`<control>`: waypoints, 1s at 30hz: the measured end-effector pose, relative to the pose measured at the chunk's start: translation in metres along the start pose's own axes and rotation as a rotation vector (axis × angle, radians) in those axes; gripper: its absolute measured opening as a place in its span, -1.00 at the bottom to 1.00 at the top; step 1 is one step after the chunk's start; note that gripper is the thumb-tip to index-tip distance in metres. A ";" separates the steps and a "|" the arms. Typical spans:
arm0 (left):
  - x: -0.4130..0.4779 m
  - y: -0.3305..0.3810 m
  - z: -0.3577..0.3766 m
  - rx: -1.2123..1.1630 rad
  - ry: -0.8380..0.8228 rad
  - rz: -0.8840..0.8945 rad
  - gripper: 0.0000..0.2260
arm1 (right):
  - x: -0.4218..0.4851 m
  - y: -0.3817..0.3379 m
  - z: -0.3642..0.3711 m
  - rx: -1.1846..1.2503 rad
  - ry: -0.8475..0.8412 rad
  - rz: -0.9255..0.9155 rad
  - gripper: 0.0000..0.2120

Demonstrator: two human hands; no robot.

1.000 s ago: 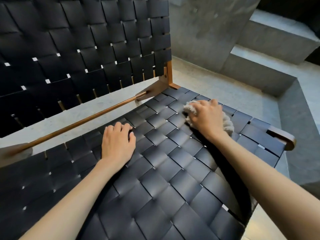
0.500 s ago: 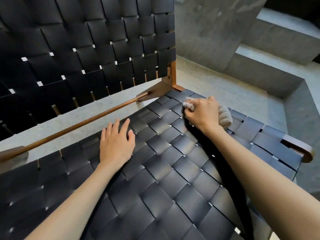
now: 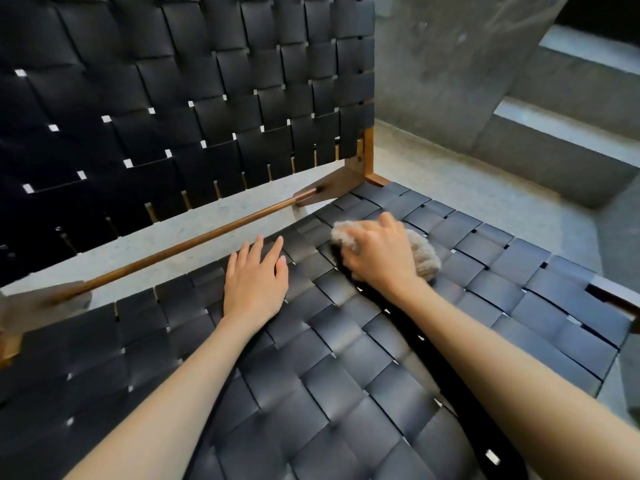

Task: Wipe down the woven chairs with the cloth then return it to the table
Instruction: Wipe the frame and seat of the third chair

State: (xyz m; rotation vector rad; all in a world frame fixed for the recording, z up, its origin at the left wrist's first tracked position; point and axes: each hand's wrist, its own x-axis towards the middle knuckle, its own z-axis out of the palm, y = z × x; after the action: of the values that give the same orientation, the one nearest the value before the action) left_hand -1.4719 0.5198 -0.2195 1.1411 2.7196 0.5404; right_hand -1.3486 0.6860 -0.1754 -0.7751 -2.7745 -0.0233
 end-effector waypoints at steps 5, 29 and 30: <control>0.003 -0.003 0.007 0.012 0.030 0.001 -0.55 | 0.047 0.061 0.005 -0.112 0.079 0.239 -0.73; -0.055 -0.023 -0.027 -0.021 -0.188 0.067 -0.55 | -0.024 -0.078 -0.015 0.445 -0.144 0.071 -0.77; -0.066 -0.027 -0.031 -0.005 -0.205 0.061 -0.55 | -0.034 -0.084 -0.021 0.452 -0.152 0.072 -0.79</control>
State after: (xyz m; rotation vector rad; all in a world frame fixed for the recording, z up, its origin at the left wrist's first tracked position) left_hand -1.4515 0.4469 -0.2012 1.2100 2.5160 0.4126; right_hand -1.3585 0.5950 -0.1593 -0.7761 -2.7243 0.6753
